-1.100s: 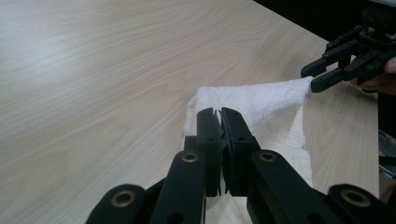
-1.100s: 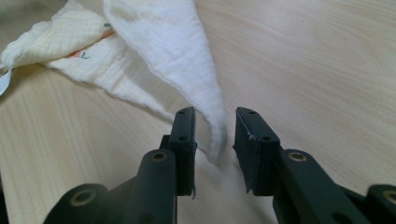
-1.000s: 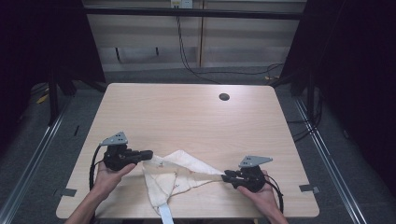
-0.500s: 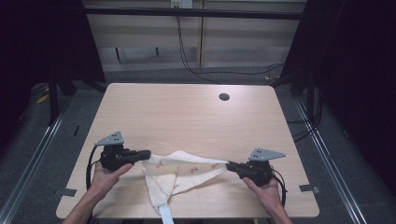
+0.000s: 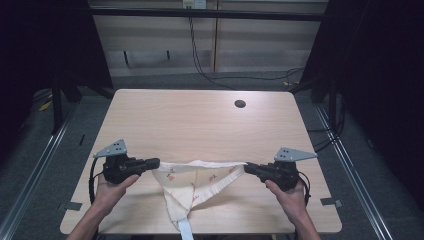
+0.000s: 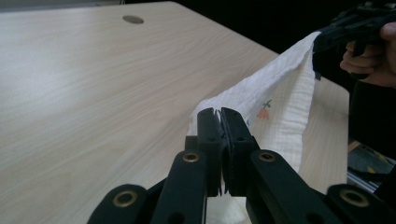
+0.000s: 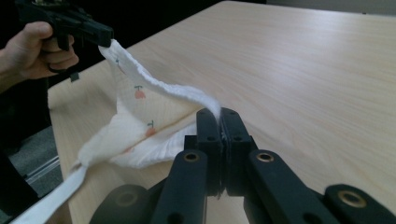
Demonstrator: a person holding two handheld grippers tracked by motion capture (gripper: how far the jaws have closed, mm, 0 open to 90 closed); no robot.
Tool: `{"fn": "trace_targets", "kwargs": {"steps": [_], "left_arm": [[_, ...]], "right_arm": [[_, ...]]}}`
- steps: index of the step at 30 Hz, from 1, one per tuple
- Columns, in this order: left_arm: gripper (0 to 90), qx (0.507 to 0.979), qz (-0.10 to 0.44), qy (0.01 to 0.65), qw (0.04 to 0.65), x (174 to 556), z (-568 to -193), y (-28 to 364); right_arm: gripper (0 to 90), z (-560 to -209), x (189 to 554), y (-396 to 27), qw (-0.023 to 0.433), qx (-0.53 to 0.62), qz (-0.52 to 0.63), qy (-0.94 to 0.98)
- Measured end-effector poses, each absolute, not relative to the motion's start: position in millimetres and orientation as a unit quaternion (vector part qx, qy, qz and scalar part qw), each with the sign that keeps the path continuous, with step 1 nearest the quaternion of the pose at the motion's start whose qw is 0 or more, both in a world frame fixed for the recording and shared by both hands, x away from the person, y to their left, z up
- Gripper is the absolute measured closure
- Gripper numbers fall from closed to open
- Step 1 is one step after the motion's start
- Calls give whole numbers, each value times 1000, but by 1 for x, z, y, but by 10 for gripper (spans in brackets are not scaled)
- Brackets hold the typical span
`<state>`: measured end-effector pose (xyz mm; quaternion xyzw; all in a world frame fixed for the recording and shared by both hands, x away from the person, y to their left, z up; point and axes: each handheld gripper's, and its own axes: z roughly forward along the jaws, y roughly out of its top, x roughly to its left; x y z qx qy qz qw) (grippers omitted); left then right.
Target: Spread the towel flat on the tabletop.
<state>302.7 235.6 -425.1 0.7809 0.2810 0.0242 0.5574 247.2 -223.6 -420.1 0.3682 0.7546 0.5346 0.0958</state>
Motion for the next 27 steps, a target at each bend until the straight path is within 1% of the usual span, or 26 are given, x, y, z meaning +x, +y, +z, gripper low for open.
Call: {"fn": "trace_targets", "kwargs": {"steps": [4,5,6,11,12,19,23,27], "left_arm": [[877,772,42,274,572,296,-415,239],[878,772,42,274,572,296,-415,239],[878,771,45,268,575,293,-409,239],[879,770,50,260,580,290,-401,240],[878,766,50,257,587,288,-398,240],[879,767,68,246,589,288,-385,238],[879,765,80,242,591,291,-371,240],[878,764,81,238,594,292,-367,240]], "right_arm": [[880,-403,251,-223,100,353,539,758],[880,-403,251,-223,100,353,539,758],[881,-393,253,-223,101,349,541,758],[881,-377,254,-223,110,338,543,761],[881,-368,254,-224,113,333,545,761],[881,-349,256,-222,125,321,547,763],[881,-338,258,-224,133,317,549,762],[881,-329,257,-224,134,308,556,760]]}}
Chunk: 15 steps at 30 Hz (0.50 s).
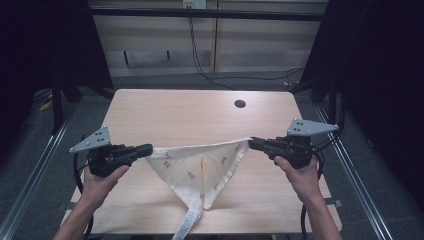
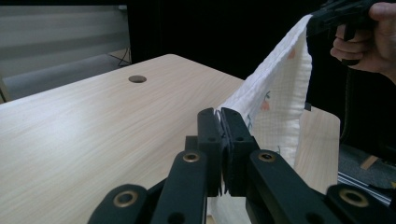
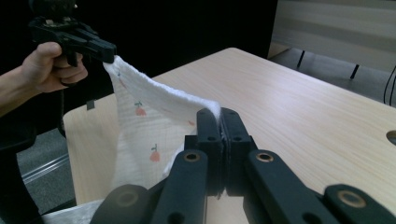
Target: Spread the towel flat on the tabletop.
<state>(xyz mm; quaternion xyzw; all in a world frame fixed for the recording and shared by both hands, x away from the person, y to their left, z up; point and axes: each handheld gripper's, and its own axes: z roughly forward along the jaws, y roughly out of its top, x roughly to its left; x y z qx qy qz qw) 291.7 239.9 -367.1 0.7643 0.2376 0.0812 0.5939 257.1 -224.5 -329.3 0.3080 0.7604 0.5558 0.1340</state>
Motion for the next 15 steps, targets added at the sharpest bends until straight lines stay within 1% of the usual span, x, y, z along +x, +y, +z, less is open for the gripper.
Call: {"fn": "trace_targets", "kwargs": {"steps": [4,9,14,15], "left_arm": [[878,761,74,236,599,292,-369,237],[879,762,84,229,600,287,-357,242],[879,760,97,215,606,277,-345,245],[879,758,102,213,608,273,-342,249]], "right_arm": [[881,-328,255,-222,135,303,554,763],[881,-319,250,-228,143,307,553,761],[881,-310,237,-223,150,300,548,767],[882,-306,229,-222,154,292,551,767]]}}
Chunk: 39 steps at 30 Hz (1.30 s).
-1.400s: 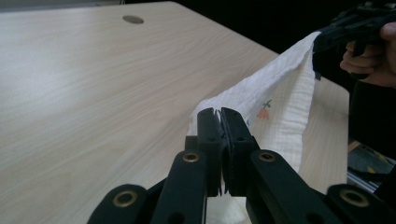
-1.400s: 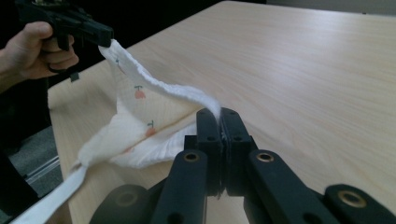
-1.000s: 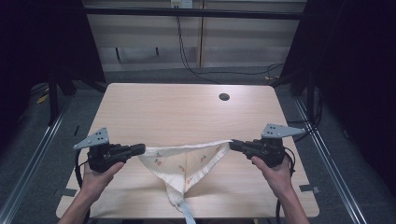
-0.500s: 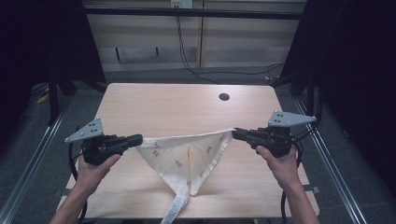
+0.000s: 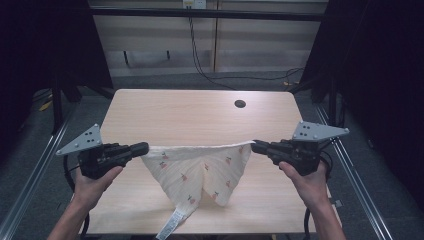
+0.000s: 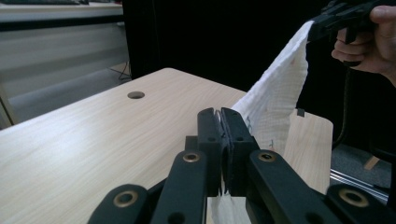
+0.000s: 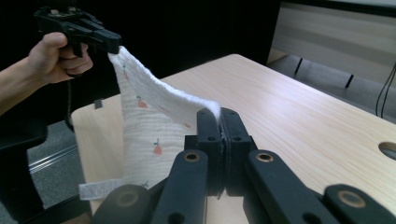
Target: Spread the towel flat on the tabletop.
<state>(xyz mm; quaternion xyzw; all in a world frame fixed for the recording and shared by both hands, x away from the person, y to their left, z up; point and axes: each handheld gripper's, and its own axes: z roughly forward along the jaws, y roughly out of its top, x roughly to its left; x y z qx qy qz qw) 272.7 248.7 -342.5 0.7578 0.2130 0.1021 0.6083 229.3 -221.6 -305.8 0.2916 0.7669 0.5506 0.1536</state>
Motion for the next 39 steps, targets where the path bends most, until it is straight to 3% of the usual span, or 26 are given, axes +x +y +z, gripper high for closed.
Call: {"fn": "trace_targets", "kwargs": {"steps": [16,26,39], "left_arm": [[879,764,110,188,608,238,-314,255],[879,773,87,229,585,288,-355,231],[879,762,52,286,579,332,-397,216]], "right_arm": [[882,-266,176,-213,186,262,552,770],[882,-318,212,-228,151,317,543,762],[881,-365,266,-236,146,360,523,758]]}}
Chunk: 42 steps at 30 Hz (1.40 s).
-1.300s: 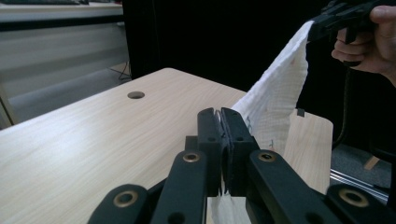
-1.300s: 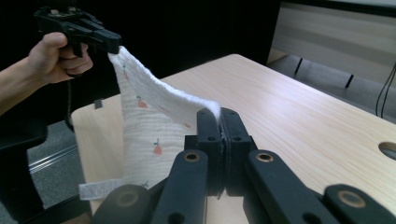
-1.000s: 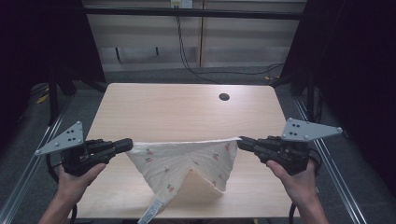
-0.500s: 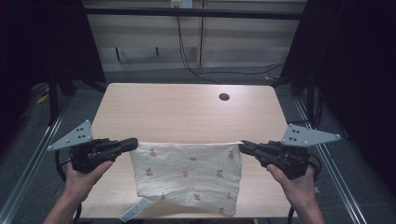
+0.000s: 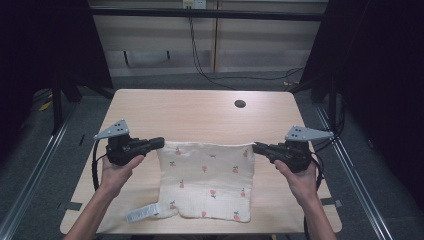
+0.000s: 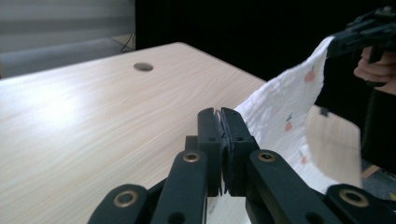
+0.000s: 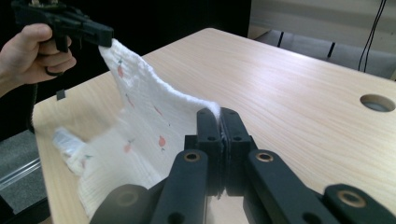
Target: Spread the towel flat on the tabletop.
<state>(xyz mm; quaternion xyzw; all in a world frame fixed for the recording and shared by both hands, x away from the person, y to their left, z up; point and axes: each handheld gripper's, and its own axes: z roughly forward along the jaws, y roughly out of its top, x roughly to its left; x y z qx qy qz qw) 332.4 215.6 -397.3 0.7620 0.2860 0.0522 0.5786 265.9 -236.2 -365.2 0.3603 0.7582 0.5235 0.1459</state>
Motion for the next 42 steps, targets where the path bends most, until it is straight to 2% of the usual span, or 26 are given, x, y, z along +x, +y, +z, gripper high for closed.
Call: {"fn": "trace_targets", "kwargs": {"steps": [11,30,36,39,40,42], "left_arm": [[879,765,49,306,564,348,-413,217],[876,769,30,353,533,385,-453,213],[875,783,27,352,512,392,-463,208],[863,779,20,358,514,399,-467,203],[845,779,20,358,514,399,-467,203],[785,779,24,360,512,400,-466,200]], "right_arm": [[881,-387,300,-229,148,372,513,759],[874,-431,347,-229,107,405,494,762],[857,-445,355,-230,100,418,470,771],[808,-451,361,-229,101,424,468,769],[808,-451,361,-229,101,424,468,769],[743,-452,364,-229,107,437,463,764]]}}
